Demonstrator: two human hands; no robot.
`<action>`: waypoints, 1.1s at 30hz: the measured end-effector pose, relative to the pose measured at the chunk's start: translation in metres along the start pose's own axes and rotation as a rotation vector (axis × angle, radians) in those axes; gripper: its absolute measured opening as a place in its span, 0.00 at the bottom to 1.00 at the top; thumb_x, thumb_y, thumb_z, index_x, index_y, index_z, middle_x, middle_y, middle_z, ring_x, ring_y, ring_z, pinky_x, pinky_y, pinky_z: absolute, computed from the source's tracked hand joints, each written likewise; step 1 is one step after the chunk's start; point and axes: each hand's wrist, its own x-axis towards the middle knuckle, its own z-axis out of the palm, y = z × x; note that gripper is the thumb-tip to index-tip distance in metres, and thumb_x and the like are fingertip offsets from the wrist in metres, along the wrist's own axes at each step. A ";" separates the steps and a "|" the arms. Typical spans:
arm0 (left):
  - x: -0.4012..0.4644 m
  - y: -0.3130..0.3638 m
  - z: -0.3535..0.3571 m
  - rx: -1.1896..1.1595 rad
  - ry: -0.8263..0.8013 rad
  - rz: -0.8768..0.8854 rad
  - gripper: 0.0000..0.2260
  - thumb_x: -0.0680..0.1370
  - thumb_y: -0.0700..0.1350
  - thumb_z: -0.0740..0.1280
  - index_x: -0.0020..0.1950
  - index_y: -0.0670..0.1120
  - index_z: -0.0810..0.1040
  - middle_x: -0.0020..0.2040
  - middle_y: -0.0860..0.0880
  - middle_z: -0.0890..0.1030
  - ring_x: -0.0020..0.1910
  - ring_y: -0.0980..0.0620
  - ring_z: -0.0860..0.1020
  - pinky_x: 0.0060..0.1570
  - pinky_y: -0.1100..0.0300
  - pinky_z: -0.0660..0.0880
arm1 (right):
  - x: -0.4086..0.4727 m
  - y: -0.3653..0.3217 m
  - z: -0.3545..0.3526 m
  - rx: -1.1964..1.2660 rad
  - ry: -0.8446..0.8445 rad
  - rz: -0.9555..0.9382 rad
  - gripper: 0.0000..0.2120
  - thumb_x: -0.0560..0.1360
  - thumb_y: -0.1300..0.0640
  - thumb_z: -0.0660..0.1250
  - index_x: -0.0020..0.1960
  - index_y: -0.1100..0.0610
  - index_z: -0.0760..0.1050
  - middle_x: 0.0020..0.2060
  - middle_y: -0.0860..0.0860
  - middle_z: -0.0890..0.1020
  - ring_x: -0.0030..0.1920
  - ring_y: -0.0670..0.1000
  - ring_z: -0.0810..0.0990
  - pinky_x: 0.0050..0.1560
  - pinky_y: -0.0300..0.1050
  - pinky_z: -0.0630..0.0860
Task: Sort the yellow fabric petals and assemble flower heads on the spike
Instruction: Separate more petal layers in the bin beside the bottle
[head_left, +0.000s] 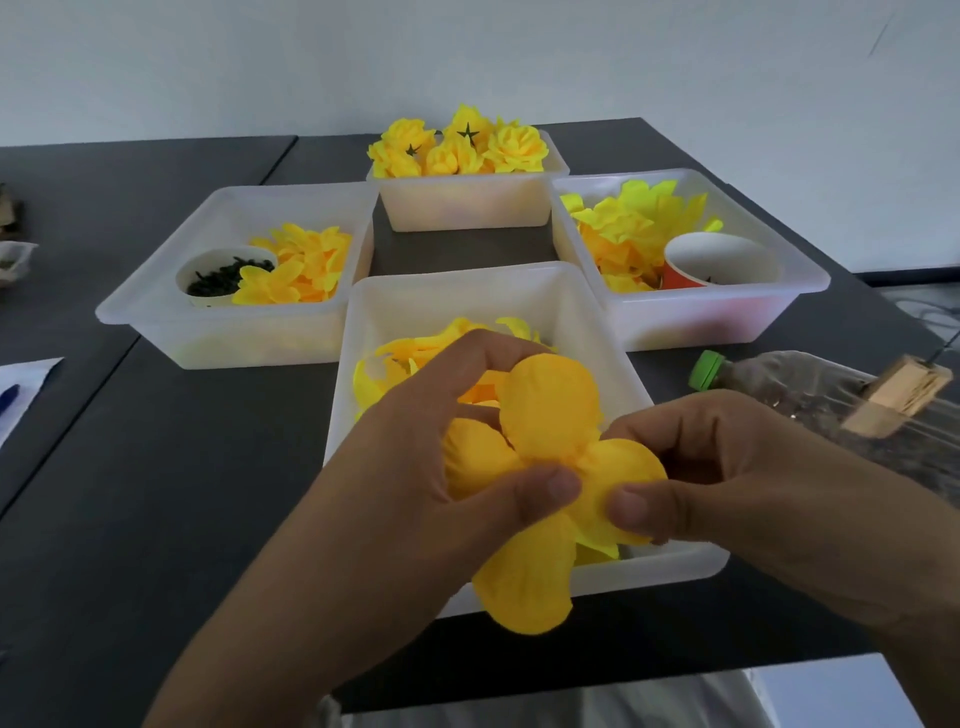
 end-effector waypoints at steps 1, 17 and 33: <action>0.000 0.000 0.000 0.003 -0.013 0.003 0.19 0.68 0.55 0.74 0.57 0.64 0.73 0.49 0.58 0.84 0.46 0.58 0.84 0.41 0.63 0.81 | -0.001 0.000 0.001 -0.002 0.011 -0.013 0.11 0.68 0.46 0.72 0.47 0.51 0.83 0.43 0.48 0.85 0.44 0.45 0.83 0.44 0.34 0.77; -0.010 0.008 0.014 0.249 0.189 0.090 0.16 0.66 0.67 0.64 0.49 0.63 0.78 0.61 0.66 0.73 0.63 0.64 0.72 0.49 0.63 0.74 | 0.004 0.017 0.038 0.005 0.468 -0.139 0.37 0.57 0.28 0.71 0.39 0.65 0.78 0.32 0.65 0.76 0.33 0.54 0.75 0.36 0.44 0.76; -0.015 -0.008 0.014 -0.349 0.248 -0.106 0.11 0.72 0.53 0.68 0.44 0.46 0.79 0.45 0.39 0.78 0.45 0.39 0.78 0.49 0.43 0.77 | -0.004 0.013 0.051 0.014 0.475 -0.114 0.19 0.67 0.38 0.63 0.32 0.54 0.73 0.25 0.50 0.73 0.25 0.45 0.70 0.28 0.33 0.69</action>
